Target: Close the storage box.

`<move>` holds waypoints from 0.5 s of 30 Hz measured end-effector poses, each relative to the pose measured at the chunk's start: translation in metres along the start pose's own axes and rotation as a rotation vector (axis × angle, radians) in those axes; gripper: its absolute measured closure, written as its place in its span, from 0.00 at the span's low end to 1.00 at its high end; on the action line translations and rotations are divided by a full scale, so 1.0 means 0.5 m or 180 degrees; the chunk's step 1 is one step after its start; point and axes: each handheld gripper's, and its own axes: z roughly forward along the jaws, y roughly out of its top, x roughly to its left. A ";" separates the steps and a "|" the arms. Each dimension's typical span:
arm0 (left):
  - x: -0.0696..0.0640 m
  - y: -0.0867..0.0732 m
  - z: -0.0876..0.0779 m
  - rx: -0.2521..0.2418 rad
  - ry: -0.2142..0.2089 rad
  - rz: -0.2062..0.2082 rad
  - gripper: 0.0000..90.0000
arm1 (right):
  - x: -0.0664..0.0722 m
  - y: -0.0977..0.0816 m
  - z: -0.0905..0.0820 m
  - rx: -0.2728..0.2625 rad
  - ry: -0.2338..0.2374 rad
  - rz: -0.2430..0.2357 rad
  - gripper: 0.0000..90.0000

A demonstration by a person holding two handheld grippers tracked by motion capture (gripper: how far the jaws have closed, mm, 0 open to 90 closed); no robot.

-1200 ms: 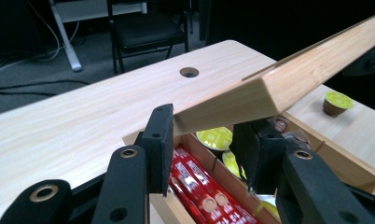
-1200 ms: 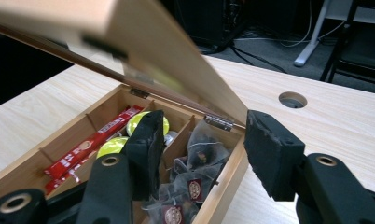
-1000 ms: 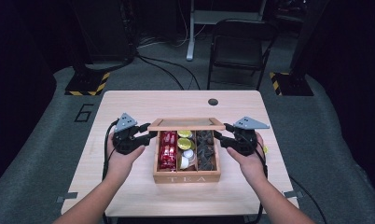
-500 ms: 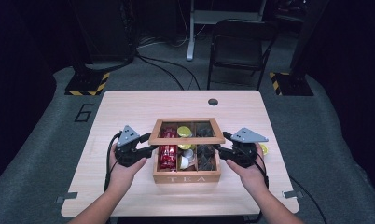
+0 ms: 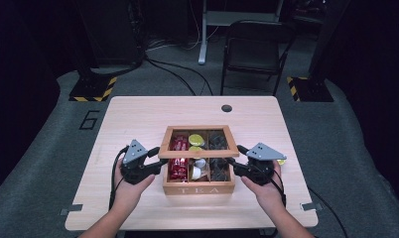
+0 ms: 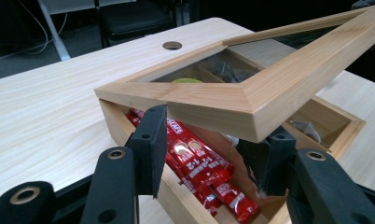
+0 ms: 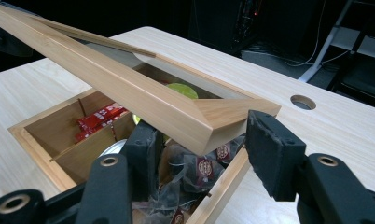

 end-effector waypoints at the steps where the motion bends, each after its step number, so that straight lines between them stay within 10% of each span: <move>1: -0.001 -0.002 -0.001 0.0002 0.0003 0.0006 0.58 | 0.002 -0.002 -0.001 -0.0003 -0.0004 -0.0011 0.52; 15: -0.008 -0.034 -0.009 -0.0055 -0.0121 -0.0088 0.58 | 0.017 -0.025 -0.009 0.0029 -0.0051 -0.0142 0.53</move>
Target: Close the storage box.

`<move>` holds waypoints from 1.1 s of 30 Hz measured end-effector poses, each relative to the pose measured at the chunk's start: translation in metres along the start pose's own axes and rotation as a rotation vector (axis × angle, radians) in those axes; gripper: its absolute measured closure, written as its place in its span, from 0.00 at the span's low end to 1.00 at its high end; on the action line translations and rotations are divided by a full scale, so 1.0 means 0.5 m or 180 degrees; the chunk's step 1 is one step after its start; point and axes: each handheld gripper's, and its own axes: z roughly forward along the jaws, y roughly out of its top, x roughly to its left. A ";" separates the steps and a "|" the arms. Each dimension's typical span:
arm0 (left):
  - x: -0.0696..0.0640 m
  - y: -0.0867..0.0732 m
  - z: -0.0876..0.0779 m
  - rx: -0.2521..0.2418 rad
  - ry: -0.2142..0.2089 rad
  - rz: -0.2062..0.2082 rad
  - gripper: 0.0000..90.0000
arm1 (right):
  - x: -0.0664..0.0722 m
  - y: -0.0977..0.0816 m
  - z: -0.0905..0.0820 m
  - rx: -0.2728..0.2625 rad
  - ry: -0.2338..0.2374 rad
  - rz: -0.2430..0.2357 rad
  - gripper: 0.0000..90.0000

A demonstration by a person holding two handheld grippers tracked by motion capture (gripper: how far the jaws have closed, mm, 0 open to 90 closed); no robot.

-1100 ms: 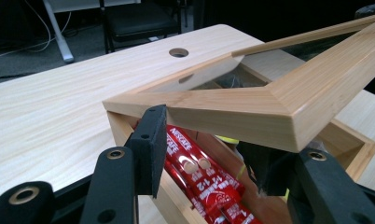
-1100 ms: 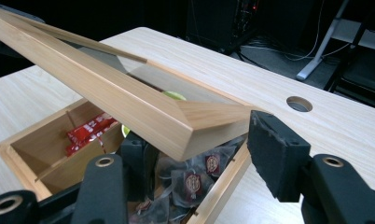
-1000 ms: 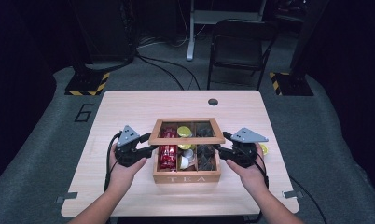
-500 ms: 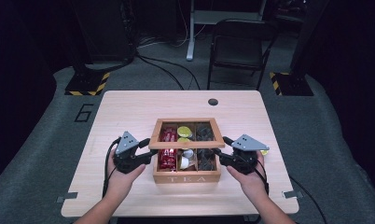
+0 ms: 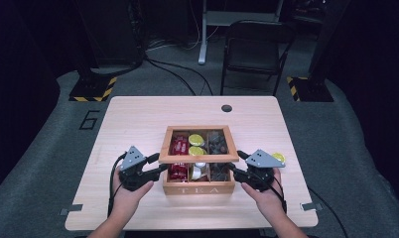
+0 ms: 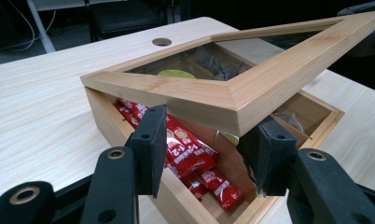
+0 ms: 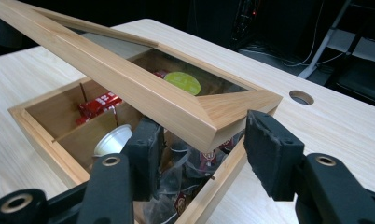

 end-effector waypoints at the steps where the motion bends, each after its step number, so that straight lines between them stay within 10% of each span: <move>1: 0.000 0.000 0.000 0.0000 0.0000 0.0000 0.58 | 0.000 0.000 0.000 0.0000 0.0000 0.0000 0.53; 33: -0.016 -0.086 0.013 0.0071 -0.0025 -0.0106 0.58 | 0.017 -0.070 0.006 0.0271 0.0155 0.0026 0.51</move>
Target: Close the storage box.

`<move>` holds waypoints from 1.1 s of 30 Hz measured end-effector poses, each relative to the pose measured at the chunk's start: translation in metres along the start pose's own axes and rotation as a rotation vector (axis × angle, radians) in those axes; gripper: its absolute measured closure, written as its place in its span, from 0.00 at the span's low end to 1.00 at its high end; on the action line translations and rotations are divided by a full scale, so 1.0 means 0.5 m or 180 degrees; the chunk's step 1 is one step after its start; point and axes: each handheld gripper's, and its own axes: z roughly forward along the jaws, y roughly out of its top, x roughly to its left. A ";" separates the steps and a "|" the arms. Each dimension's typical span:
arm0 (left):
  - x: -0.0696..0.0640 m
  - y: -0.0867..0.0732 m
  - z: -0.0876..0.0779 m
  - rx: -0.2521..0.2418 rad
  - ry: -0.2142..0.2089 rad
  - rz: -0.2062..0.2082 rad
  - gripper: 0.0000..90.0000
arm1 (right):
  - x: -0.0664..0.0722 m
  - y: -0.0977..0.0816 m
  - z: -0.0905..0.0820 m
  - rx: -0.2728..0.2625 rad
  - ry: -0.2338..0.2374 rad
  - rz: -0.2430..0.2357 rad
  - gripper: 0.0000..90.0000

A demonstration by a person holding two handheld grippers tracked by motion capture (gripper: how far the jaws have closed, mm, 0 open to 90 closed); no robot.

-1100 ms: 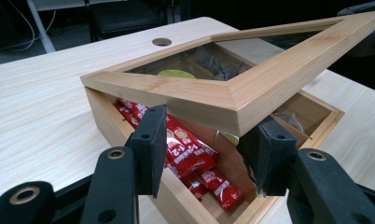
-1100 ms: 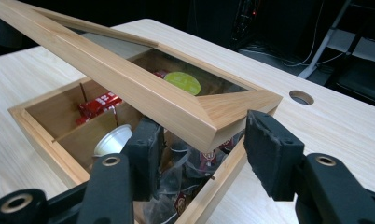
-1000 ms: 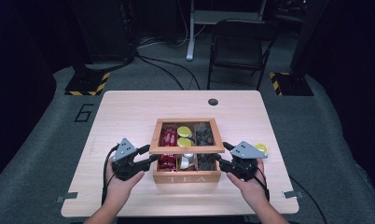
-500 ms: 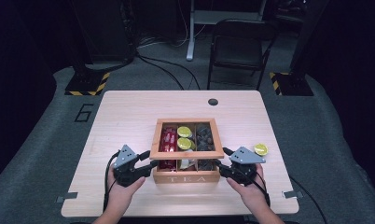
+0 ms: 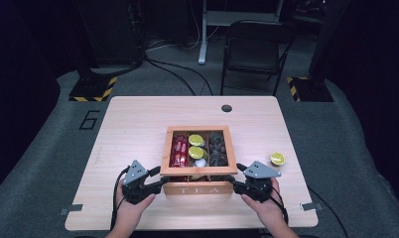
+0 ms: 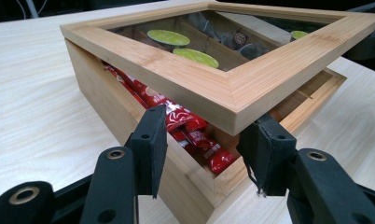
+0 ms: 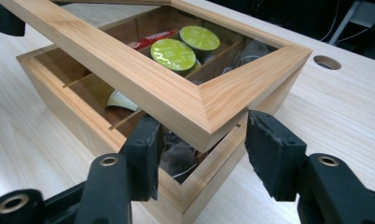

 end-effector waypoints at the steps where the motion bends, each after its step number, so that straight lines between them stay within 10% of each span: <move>1: 0.000 0.000 0.000 0.0000 0.0000 0.0000 0.58 | 0.001 -0.001 -0.001 0.0011 -0.0005 0.0010 0.50; 23: -0.013 -0.021 0.011 0.0367 -0.0135 0.0101 0.49 | 0.010 -0.023 0.016 0.0338 0.0090 -0.0121 0.42; 33: -0.005 -0.021 0.005 0.0209 -0.0104 -0.0061 0.34 | 0.013 -0.023 0.021 0.0435 0.0207 -0.0138 0.28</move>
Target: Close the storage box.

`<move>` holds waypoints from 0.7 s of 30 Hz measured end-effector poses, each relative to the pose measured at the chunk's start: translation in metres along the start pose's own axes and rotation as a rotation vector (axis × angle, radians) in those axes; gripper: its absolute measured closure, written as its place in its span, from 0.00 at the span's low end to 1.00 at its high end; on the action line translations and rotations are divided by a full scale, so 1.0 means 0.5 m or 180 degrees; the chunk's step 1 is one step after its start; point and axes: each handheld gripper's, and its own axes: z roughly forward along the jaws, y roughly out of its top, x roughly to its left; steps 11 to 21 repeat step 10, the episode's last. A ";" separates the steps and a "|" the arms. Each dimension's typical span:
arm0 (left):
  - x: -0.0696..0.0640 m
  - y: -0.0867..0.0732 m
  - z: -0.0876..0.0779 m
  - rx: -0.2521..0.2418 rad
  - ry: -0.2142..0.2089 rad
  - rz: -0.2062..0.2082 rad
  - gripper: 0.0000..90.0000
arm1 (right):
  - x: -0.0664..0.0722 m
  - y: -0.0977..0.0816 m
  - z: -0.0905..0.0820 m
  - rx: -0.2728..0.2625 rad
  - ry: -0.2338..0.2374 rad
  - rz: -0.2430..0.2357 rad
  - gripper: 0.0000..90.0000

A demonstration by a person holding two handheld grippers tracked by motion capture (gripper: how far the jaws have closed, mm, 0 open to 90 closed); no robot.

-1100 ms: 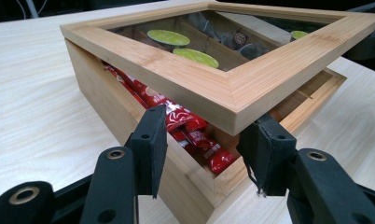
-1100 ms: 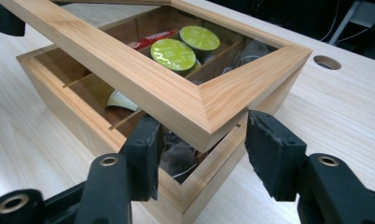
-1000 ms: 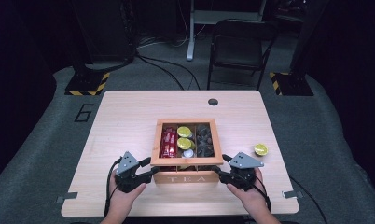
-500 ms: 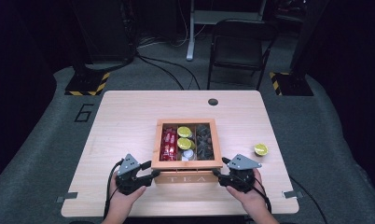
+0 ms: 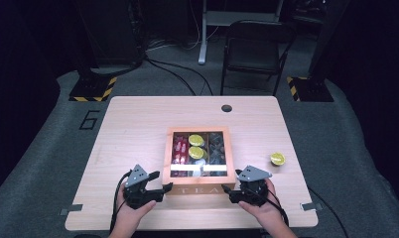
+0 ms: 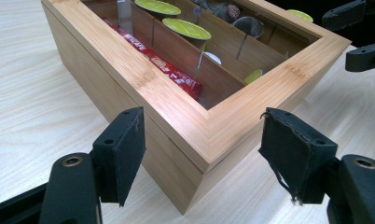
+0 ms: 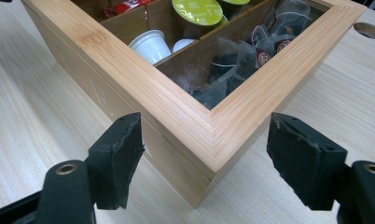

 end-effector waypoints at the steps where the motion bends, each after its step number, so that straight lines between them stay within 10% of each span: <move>1: 0.000 0.000 0.001 -0.0004 0.0004 0.0002 0.34 | 0.001 0.000 0.001 -0.0002 -0.0019 0.0037 0.27; 21: 0.001 0.004 -0.002 0.0030 0.0013 0.0040 0.34 | 0.007 0.000 0.001 -0.0043 0.0031 0.0002 0.27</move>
